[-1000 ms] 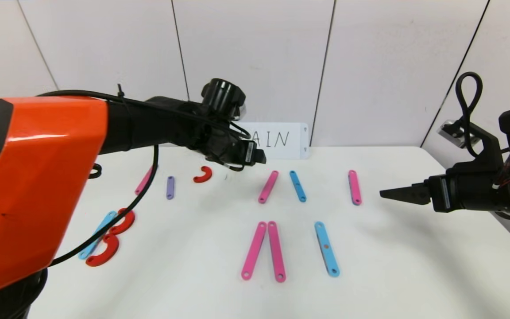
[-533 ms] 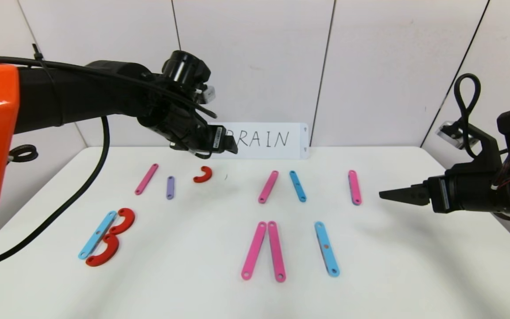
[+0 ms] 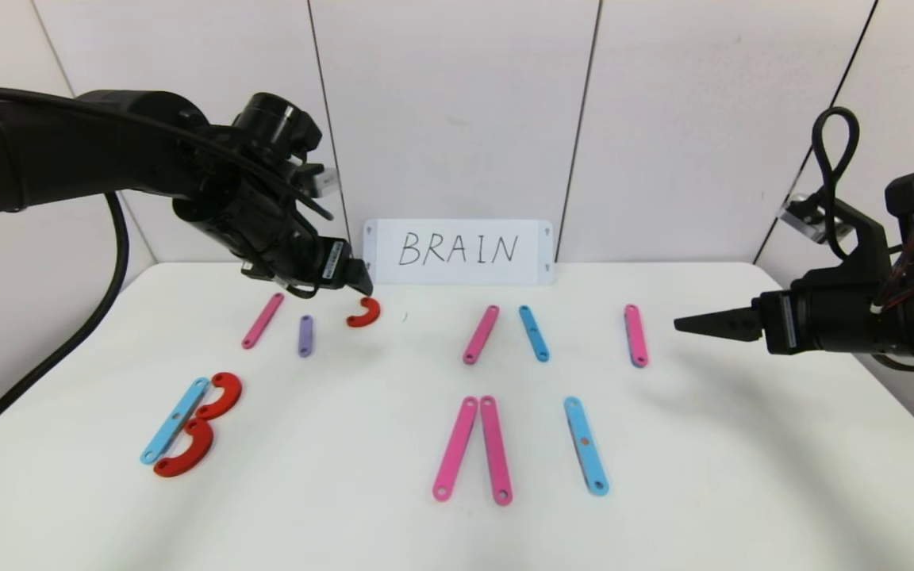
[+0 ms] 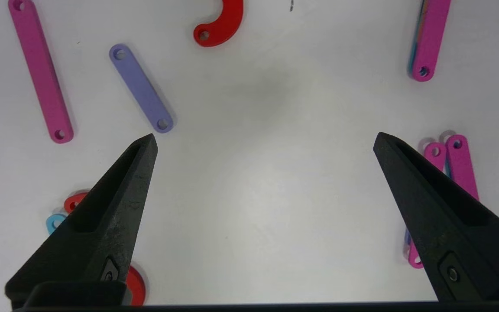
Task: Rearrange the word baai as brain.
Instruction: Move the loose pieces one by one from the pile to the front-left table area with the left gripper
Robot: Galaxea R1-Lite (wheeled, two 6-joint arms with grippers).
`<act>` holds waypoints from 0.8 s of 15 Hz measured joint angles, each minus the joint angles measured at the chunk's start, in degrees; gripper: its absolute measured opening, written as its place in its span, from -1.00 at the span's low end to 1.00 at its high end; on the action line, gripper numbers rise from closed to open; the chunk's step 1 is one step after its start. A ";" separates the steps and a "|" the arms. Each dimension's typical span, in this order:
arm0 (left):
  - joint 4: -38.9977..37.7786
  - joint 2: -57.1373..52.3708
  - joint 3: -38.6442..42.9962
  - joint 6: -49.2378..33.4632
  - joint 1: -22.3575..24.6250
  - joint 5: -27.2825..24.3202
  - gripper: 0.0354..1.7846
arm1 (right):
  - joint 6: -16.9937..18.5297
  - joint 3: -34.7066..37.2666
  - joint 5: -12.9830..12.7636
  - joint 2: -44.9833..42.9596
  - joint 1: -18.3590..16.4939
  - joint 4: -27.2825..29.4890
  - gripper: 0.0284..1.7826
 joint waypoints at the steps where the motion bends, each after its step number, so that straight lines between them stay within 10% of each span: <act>1: 0.01 -0.72 1.35 0.74 0.85 -0.02 0.96 | -0.04 -1.07 -0.02 0.55 0.13 0.32 0.95; 12: -0.82 -0.72 5.71 5.14 13.15 -0.77 0.96 | -0.30 -1.43 -0.11 3.22 1.22 -0.05 0.95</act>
